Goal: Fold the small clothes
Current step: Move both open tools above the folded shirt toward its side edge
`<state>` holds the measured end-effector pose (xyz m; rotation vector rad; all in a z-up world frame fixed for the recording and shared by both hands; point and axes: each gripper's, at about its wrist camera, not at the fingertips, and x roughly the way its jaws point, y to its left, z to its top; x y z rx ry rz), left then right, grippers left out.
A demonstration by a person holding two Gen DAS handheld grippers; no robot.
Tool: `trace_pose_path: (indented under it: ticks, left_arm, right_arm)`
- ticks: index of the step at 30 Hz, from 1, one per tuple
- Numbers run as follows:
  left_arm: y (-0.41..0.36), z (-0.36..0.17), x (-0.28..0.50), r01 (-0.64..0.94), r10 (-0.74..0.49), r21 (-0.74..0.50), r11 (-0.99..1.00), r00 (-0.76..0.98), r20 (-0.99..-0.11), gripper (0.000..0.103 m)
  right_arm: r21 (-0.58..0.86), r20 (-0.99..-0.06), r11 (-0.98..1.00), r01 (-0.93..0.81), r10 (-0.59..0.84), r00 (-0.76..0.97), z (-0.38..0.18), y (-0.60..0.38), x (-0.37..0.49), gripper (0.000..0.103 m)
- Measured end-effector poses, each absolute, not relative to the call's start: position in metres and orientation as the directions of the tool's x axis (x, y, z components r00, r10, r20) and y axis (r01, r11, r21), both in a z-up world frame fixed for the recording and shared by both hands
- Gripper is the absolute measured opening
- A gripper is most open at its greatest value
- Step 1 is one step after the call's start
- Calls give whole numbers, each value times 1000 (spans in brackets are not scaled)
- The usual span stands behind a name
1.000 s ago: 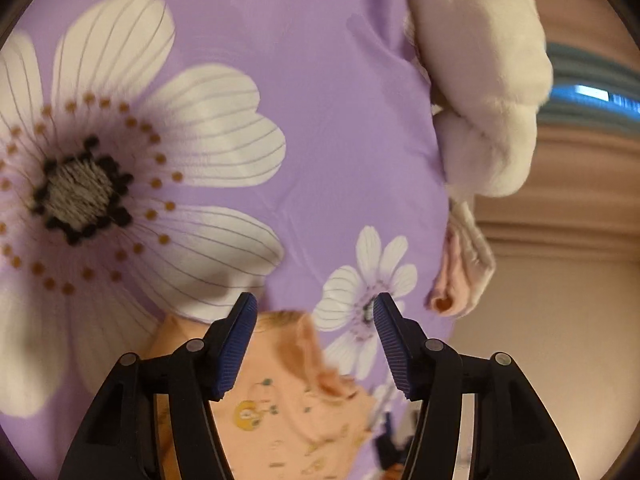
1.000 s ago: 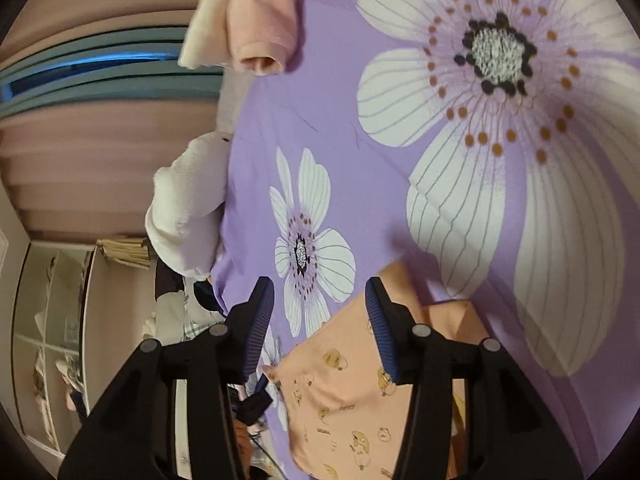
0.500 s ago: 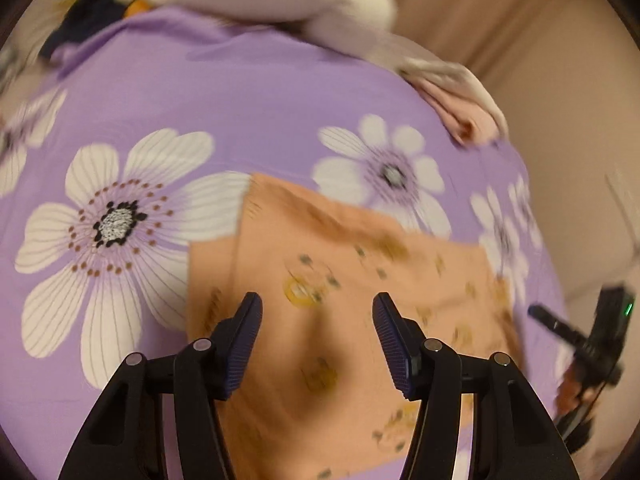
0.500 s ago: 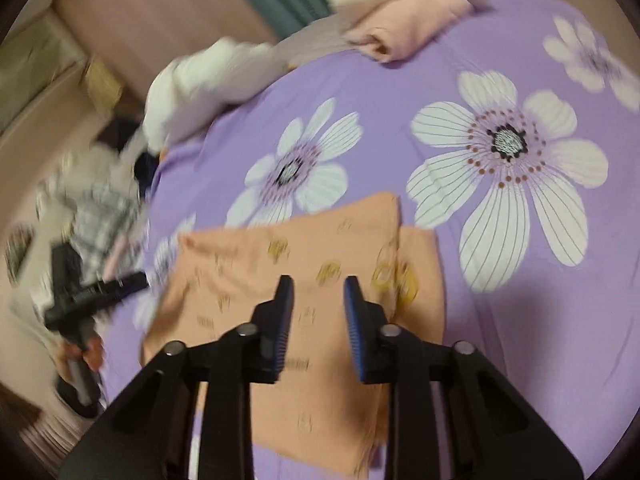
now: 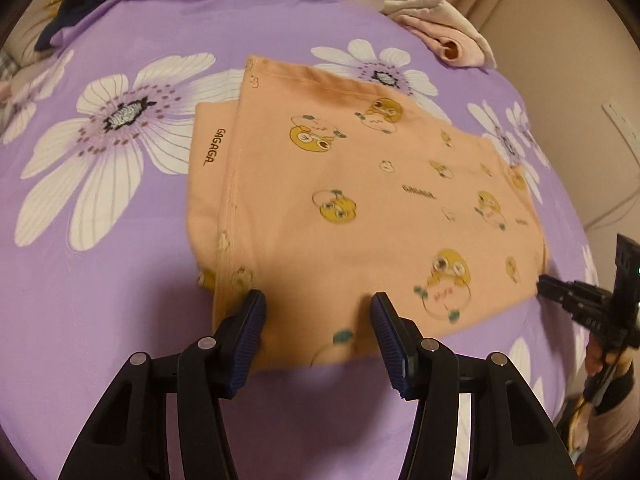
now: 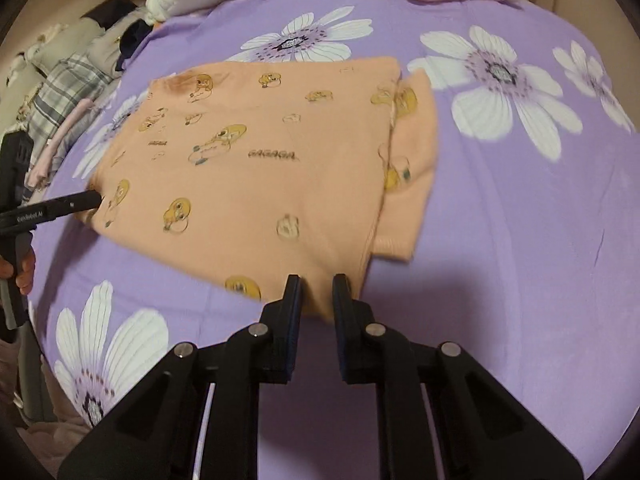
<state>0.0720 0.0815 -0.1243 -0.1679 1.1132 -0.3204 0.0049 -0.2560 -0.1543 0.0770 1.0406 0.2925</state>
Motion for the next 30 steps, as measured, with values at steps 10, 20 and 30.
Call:
trace_pose_path:
  ticks: [10,20,30]
  left_arm:
    - [64,-94,112,225,-395,-327,918,434,-810,55]
    - [6,-112,228,170,-426,-391,904,404,-810,55]
    - [-25,-130,259,108,-237,-211,971,435,-868,55]
  right_arm:
    - [256,-791,940,-227,339,509,-128,-268,-17,20]
    - [311,-754,922,-229,387,532,-129,-255,-4,20]
    - [337,-749,919,-204,393,534,-132,-261,1,20]
